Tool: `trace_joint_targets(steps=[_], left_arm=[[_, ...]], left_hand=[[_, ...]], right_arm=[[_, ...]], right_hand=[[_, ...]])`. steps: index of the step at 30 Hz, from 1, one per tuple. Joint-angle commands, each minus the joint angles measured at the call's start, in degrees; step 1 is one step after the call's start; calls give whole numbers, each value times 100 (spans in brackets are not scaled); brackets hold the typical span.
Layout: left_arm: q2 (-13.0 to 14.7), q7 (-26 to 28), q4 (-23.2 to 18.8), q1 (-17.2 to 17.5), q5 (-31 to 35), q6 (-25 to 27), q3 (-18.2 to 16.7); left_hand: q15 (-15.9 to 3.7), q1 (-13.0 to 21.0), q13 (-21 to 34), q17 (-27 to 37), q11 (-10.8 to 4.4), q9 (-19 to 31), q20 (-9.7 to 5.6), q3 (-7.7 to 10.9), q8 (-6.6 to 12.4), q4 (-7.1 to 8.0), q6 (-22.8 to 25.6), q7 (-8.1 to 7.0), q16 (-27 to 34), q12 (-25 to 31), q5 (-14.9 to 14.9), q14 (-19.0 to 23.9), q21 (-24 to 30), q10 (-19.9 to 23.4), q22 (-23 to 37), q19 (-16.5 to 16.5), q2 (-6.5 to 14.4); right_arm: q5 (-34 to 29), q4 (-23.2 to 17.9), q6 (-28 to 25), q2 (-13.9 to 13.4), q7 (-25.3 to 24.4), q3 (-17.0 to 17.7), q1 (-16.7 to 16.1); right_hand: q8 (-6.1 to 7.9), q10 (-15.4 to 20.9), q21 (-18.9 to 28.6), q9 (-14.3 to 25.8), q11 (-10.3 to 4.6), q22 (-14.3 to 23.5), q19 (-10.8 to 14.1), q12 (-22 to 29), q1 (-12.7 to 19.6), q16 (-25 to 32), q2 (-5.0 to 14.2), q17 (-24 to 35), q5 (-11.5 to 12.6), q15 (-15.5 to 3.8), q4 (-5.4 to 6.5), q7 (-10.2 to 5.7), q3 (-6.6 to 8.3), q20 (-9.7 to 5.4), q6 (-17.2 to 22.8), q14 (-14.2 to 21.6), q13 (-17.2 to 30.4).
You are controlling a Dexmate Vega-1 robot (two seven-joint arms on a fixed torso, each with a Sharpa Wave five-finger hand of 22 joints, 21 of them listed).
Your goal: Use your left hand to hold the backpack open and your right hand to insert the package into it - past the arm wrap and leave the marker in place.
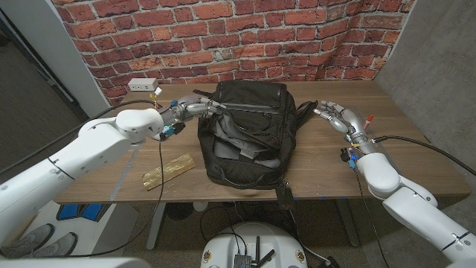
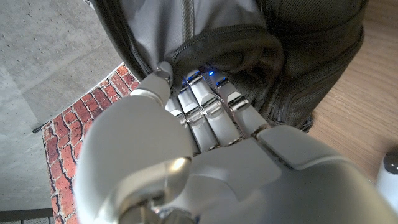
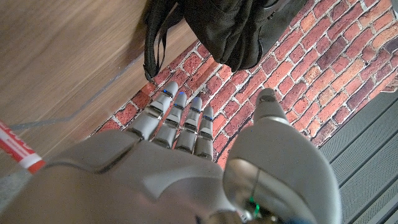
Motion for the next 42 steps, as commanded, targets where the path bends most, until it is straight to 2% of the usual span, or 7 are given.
trace_joint_targets(steps=[1,6,19,27,34,35,42], left_arm=[[154,-517,239,-263,28,-168,97],[204,-862,390,-391,27,-305,146],[312,-1115,509,-410,-23,-514,63],[411,-962,380,-198,-11,-691,-113],[427,-801,296,15,-6,-861,-246],[452,-786,266,34,9,-844,-250],[456,-820,271,145,-29,-970,-306]], left_hand=[[-367,-51,-2,-15,-4,7,-743,22,-25,-17,-212,-41,-20,-30,2,-275,-23,-287,5,-115,-148],[-342,-119,-9,-28,-26,-11,-734,27,-34,-14,-478,-83,-33,-21,5,-757,-38,-650,7,-329,-260],[-289,-274,-21,-45,-3,-32,-700,-11,-34,0,-915,-79,-28,-30,-9,-1365,-31,-1307,3,-623,-474],[-239,-384,-25,-29,64,-46,-632,-227,-60,15,-1276,-126,-13,-59,-39,-1874,-23,-1929,6,-764,-659],[-55,-426,-43,-34,142,-78,-551,-410,-80,40,-1790,-183,-27,-46,-25,-2560,-41,-2531,-1,-1018,-701],[-34,-448,-48,-34,205,-85,-539,-449,-76,50,-1868,-190,-12,-43,-26,-2654,-43,-2657,-3,-1066,-707],[134,-524,-69,-39,207,-111,-489,-611,-39,68,-2048,-235,-14,-30,-33,-3156,-56,-3106,-15,-1295,-766]], right_arm=[[73,86,27,-25,-66,-78,83],[89,111,40,-30,-83,-109,109],[131,143,31,-44,-120,-169,169],[172,209,81,-45,-102,-211,222],[200,260,126,-70,-72,-236,258],[208,273,138,-73,-65,-236,267],[237,292,156,-104,-46,-235,284]], right_hand=[[-5,-18,28,-3,-17,17,-13,0,-25,-24,7,1,17,7,-8,16,-1,-35,24,-34,-7],[-6,-23,31,-4,-16,16,-15,0,-28,-24,13,-11,17,7,-16,14,-1,-34,24,-32,-18],[-10,-29,36,-5,-17,14,-26,3,-35,-26,31,-39,18,14,-37,5,0,-35,20,-33,-44],[-12,-30,40,-6,-17,14,-29,5,-41,-28,42,-55,18,16,-47,1,-1,-33,19,-36,-60],[-14,-42,44,-6,-16,13,-28,3,-52,-29,48,-69,17,14,-54,-4,-4,-29,15,-40,-73],[-14,-42,44,-6,-19,13,-29,3,-52,-28,49,-71,17,14,-55,-5,-4,-29,15,-38,-75],[-16,-45,44,-7,-18,13,-38,5,-59,-29,58,-87,17,8,-65,-7,-5,-19,13,-40,-90]])
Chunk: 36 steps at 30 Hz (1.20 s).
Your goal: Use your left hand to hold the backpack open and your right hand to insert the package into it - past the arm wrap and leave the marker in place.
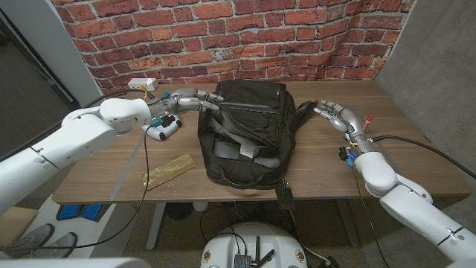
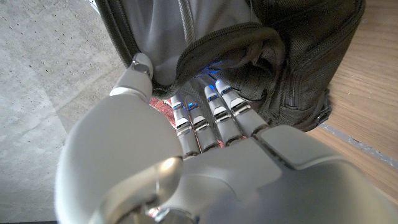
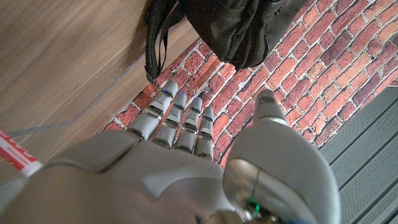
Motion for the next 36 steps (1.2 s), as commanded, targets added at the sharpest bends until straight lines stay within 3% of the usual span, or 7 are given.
trace_joint_targets(steps=[1,22,32,36], left_arm=[[43,37,-47,242,-34,-288,-147],[330,-51,-206,882,-340,-708,-792],[210,13,-143,1123,-338,-994,-995],[96,99,-121,1227,-328,-1104,-1045]], left_hand=[[-558,-40,9,18,-14,10,-599,-65,21,25,-94,12,7,21,-18,-186,-15,-154,7,-100,-64],[-342,-200,-1,21,46,-18,-528,-240,1,57,-472,-64,18,24,-33,-766,-51,-724,-14,-572,-80],[-275,-264,-3,22,41,-23,-518,-281,2,76,-567,-84,17,30,-36,-897,-45,-844,-17,-661,-70],[-218,-442,-3,26,71,-28,-494,-359,-19,141,-733,-86,16,41,-51,-1054,-54,-951,-17,-802,-63]], right_arm=[[65,65,44,-45,47,-20,56],[65,35,126,-126,45,30,-19],[37,-79,87,-131,9,72,-102],[45,-74,118,-122,21,83,-113]], right_hand=[[-11,-25,44,-7,2,11,-40,5,-30,-30,28,-9,17,-22,-44,-7,16,-20,11,-12,-4],[-13,-24,43,-8,1,10,-67,12,-43,-36,44,-54,17,3,-72,-15,13,22,6,-28,-38],[-13,-27,44,-9,-2,10,-73,13,-50,-36,52,-74,17,3,-83,-26,12,23,8,-31,-52],[-15,-27,44,-9,-4,10,-77,14,-54,-36,55,-81,17,0,-85,-24,11,25,2,-31,-57]])
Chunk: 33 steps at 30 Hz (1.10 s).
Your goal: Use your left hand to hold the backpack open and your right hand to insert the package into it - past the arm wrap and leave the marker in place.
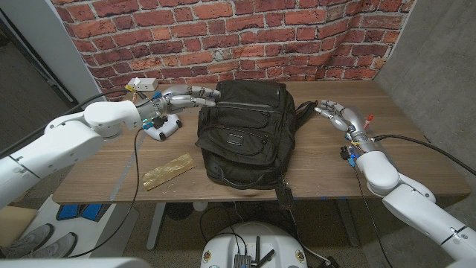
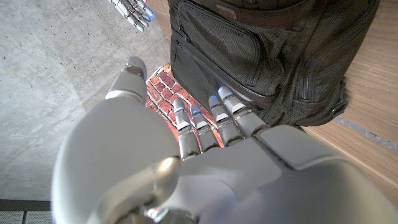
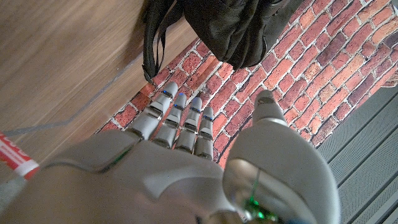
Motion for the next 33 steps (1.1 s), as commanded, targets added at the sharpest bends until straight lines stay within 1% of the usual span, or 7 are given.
trace_joint_targets(steps=[1,8,9,11,12,23,33], left_arm=[[-177,197,31,326,7,-292,-233],[-429,381,88,379,114,-433,-155],[-476,450,89,384,151,-441,-132],[-603,600,112,408,230,-512,-90],[-688,740,112,426,294,-520,-49],[-1088,1197,252,384,613,-659,173],[-1435,1693,351,345,944,-772,318]], left_hand=[[-231,-191,-5,10,28,-2,-498,-80,-29,68,-200,-12,23,37,-12,-150,-13,-161,8,-154,19],[-121,-420,-7,11,158,-10,-418,-152,-53,139,-536,-15,13,37,-18,-393,-19,-394,8,-362,95],[-107,-489,-8,12,192,-11,-405,-170,-57,162,-623,-39,23,42,-21,-422,-10,-435,8,-388,121],[-96,-572,-8,9,238,-15,-392,-191,-51,172,-763,-221,36,61,-21,-462,8,-479,8,-414,159],[-80,-598,-8,8,228,-16,-387,-200,-41,175,-773,-230,35,61,-22,-483,10,-499,8,-428,163],[-49,-829,-8,11,173,-19,-391,-270,-25,233,-910,-182,20,60,-37,-675,-13,-646,10,-606,212],[-36,-1027,-10,9,188,-23,-507,-326,-15,277,-1000,-156,30,70,-50,-789,-49,-737,6,-879,258]], right_arm=[[-4,-67,9,5,-17,49,-73],[88,61,148,53,55,58,-31],[109,74,151,63,62,60,-25],[141,114,185,71,91,58,-9],[169,152,217,72,124,55,5],[406,331,307,98,282,54,102],[662,662,528,185,455,-11,316]], right_hand=[[-16,-26,44,20,1,9,-16,14,-24,5,25,-3,17,18,-42,-29,15,24,1,-13,15],[-17,-29,47,20,0,8,-16,14,-37,4,30,-16,17,30,-45,-36,11,28,-2,-17,5],[-17,-38,47,20,2,8,-15,11,-41,5,31,-17,16,32,-44,-37,10,29,-1,-16,4],[-17,-44,48,20,3,8,-16,9,-47,6,31,-20,16,31,-43,-46,7,30,-3,-16,2],[-15,-45,48,19,3,8,-17,8,-52,5,31,-21,15,38,-41,-49,5,34,2,-18,0],[-31,-147,34,16,8,7,-70,-25,-146,-20,39,-44,5,73,-11,-63,-26,51,-37,-103,-26],[-61,-276,17,10,35,6,-156,-54,-253,-74,42,-82,-7,117,14,-59,-63,74,-133,-270,-56]])
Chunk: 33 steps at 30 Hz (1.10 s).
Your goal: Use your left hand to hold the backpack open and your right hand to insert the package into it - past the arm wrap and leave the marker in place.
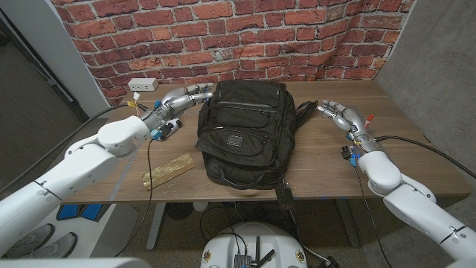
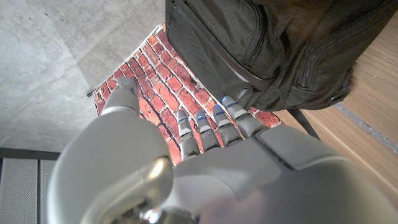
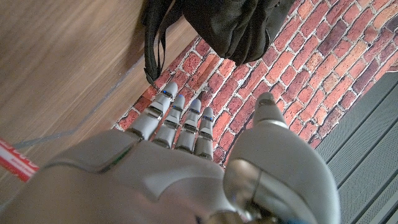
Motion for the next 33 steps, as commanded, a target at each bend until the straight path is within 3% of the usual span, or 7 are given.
trace_joint_targets(steps=[1,10,22,33], left_arm=[[-440,606,118,-35,394,-136,191],[-801,868,398,-260,608,-203,418],[-1105,929,822,-470,580,-259,583],[-1382,1251,1207,-506,744,-609,568]], left_hand=[[-65,-107,16,10,-12,2,-546,-36,27,6,-30,22,25,37,-29,-60,-18,-80,5,-117,-14],[-69,-254,14,10,32,0,-570,-72,21,38,-146,77,15,29,-36,-203,-11,-198,5,-270,31],[-49,-523,12,8,-23,-4,-562,-114,5,107,-359,-146,17,10,-24,-421,8,-467,7,-486,177],[-65,-699,11,10,-27,-4,-565,-137,-11,151,-575,-115,19,7,-12,-567,12,-663,9,-631,267]], right_arm=[[294,361,239,92,205,-77,229],[588,721,420,223,402,-205,524],[829,1025,508,382,453,-363,826],[966,1273,485,492,479,-522,1143]], right_hand=[[-23,-63,13,8,9,4,-56,-10,-75,-26,-21,-8,-8,-20,19,2,-20,-6,-80,-104,-8],[-45,-191,-18,3,12,1,-208,-26,-172,-65,-3,-55,-20,-13,41,-19,-48,-28,-191,-268,-36],[-53,-322,-13,-1,17,-2,-309,-29,-368,-61,77,-92,-40,-25,133,-10,-80,-26,-305,-370,-63],[-57,-399,-7,-2,29,-3,-374,-27,-589,-46,187,-116,-69,-15,259,16,-106,-19,-389,-416,-80]])
